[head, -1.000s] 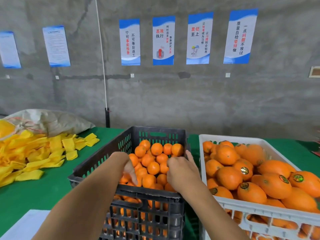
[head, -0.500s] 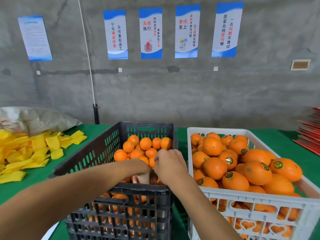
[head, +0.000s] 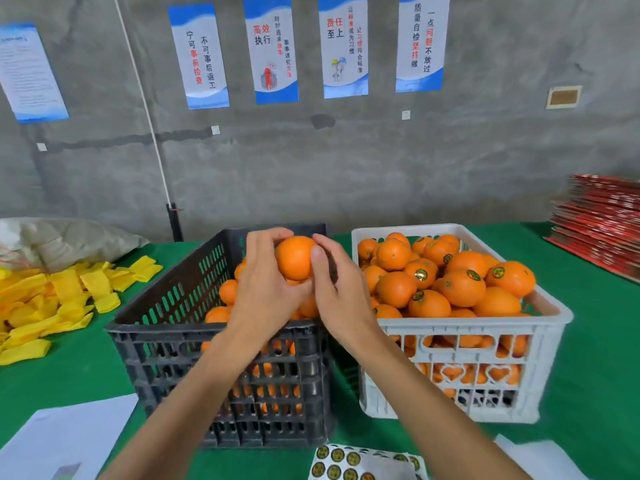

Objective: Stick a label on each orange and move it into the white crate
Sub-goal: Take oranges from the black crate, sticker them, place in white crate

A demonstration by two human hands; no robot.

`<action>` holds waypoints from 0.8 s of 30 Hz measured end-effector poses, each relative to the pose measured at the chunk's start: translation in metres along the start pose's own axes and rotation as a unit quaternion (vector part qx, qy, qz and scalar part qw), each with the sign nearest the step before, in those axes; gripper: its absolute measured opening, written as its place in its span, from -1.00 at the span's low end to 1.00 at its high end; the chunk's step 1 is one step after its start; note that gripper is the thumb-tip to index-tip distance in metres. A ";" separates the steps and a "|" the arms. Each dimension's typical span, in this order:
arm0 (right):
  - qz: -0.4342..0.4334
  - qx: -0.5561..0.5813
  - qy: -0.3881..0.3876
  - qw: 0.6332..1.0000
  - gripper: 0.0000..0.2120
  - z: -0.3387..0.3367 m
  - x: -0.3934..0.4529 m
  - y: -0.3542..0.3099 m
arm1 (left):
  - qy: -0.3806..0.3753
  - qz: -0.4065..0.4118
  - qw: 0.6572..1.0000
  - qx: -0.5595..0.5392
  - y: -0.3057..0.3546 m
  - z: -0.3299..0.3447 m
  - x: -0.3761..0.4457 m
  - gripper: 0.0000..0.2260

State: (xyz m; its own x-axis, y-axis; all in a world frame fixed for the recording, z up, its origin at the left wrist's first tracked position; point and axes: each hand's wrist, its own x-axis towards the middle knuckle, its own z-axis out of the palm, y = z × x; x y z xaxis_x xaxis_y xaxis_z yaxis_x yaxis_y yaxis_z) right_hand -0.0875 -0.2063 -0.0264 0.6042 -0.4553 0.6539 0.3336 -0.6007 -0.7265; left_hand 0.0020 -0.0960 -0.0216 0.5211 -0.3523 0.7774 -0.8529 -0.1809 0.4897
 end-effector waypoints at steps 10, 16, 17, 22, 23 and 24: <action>0.042 -0.003 0.012 0.999 -0.61 -0.055 -0.154 0.089 | -0.142 0.146 0.979 -0.010 0.009 0.068 -0.182 -0.40; 0.131 -0.071 -0.104 0.983 -0.69 -0.062 -0.202 0.139 | -0.202 -0.041 0.974 -0.093 -0.027 0.085 -0.254 -0.38; 0.128 -0.090 -0.134 0.978 -0.72 -0.066 -0.206 0.144 | -0.194 -0.074 0.971 -0.120 -0.031 0.085 -0.259 -0.39; 0.124 -0.155 -0.341 0.919 -0.61 -0.084 -0.209 0.154 | -0.155 -0.172 0.961 -0.154 -0.042 0.088 -0.261 -0.38; 0.124 -0.157 -0.364 0.910 -0.51 -0.086 -0.209 0.154 | -0.152 -0.179 0.959 -0.157 -0.042 0.089 -0.261 -0.38; 0.113 -0.171 -0.382 0.901 -0.41 -0.087 -0.210 0.154 | -0.152 -0.182 0.959 -0.158 -0.043 0.089 -0.262 -0.39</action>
State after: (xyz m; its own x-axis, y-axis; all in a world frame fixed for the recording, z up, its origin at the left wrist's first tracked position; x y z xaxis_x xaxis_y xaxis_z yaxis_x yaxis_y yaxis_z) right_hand -0.2257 -0.2603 -0.2572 0.9942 -0.0842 0.0666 -0.0236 -0.7765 -0.6297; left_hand -0.1007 -0.0781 -0.2812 0.7078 -0.5782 0.4058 -0.5397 -0.0720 0.8387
